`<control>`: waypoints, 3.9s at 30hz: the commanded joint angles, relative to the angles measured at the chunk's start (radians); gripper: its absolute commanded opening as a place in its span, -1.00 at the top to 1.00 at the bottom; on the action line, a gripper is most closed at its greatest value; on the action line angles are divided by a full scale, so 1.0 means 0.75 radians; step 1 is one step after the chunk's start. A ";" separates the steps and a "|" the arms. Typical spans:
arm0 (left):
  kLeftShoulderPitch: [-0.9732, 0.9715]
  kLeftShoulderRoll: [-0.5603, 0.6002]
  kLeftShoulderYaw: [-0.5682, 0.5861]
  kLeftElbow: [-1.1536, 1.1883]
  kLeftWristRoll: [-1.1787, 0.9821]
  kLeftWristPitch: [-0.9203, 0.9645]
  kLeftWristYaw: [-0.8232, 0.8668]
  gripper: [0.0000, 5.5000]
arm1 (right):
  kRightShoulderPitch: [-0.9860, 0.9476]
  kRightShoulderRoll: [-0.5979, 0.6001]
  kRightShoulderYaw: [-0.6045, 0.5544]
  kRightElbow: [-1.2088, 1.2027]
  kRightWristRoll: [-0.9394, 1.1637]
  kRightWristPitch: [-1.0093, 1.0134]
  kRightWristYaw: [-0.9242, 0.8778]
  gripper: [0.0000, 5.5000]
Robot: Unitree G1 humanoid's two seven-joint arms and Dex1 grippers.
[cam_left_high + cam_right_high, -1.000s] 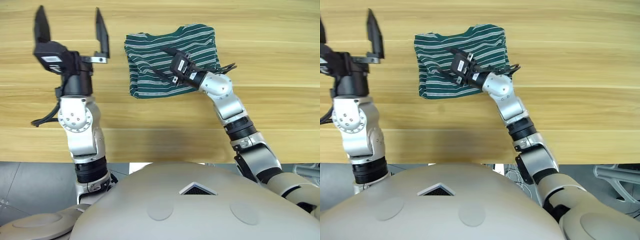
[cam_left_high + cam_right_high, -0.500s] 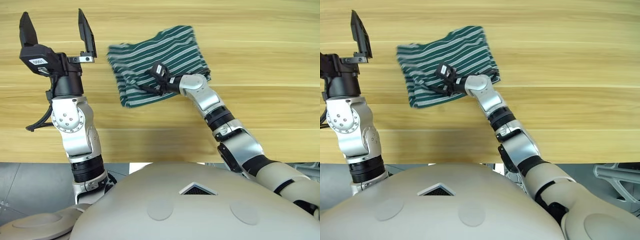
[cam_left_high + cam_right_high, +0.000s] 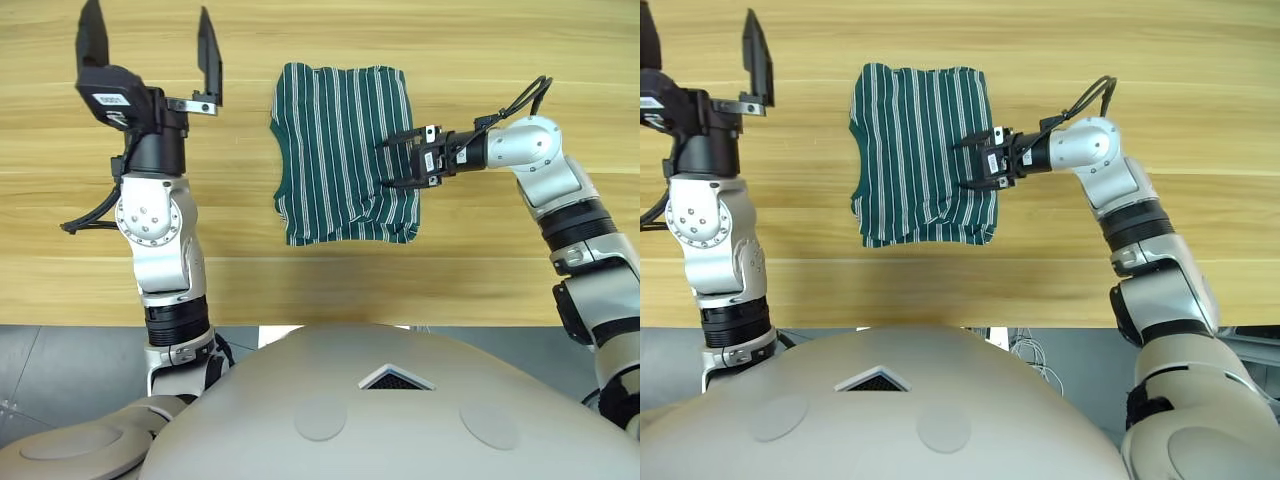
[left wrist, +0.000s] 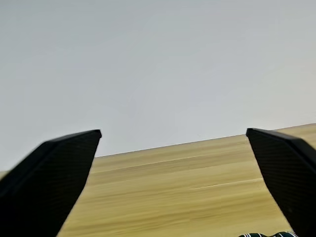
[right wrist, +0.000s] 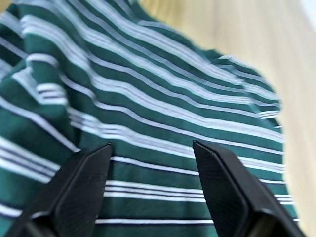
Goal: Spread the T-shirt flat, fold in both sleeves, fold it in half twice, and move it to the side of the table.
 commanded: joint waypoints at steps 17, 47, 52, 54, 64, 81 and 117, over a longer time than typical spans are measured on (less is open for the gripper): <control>0.242 0.906 -0.035 0.469 0.071 -0.499 -0.892 -0.96 | 0.323 -0.265 -0.172 0.105 0.086 -0.143 0.224 -0.34; 0.040 0.716 -0.606 0.749 0.416 -0.814 -0.691 -0.63 | 0.313 -0.144 -0.021 -0.085 -0.037 -0.168 0.004 0.63; 0.019 0.689 -0.632 0.779 0.374 -0.837 -0.686 -0.27 | 0.319 -0.137 -0.024 -0.089 -0.020 -0.162 0.006 0.97; -0.002 0.669 -0.641 0.805 0.360 -0.854 -0.683 -0.13 | 0.322 -0.134 -0.023 -0.091 -0.014 -0.161 0.009 0.98; -0.052 0.606 -0.678 0.957 0.302 -0.947 -0.695 0.49 | 0.305 -0.104 -0.023 -0.061 0.011 -0.155 0.028 0.98; 0.085 0.692 -0.617 0.726 -0.128 -0.830 -0.907 1.00 | 0.394 -0.172 -0.078 -0.219 0.421 0.081 0.351 0.98; -0.871 0.279 -0.404 1.636 -0.096 0.087 -1.157 0.49 | -0.232 0.098 -0.411 0.954 0.519 0.313 0.606 0.41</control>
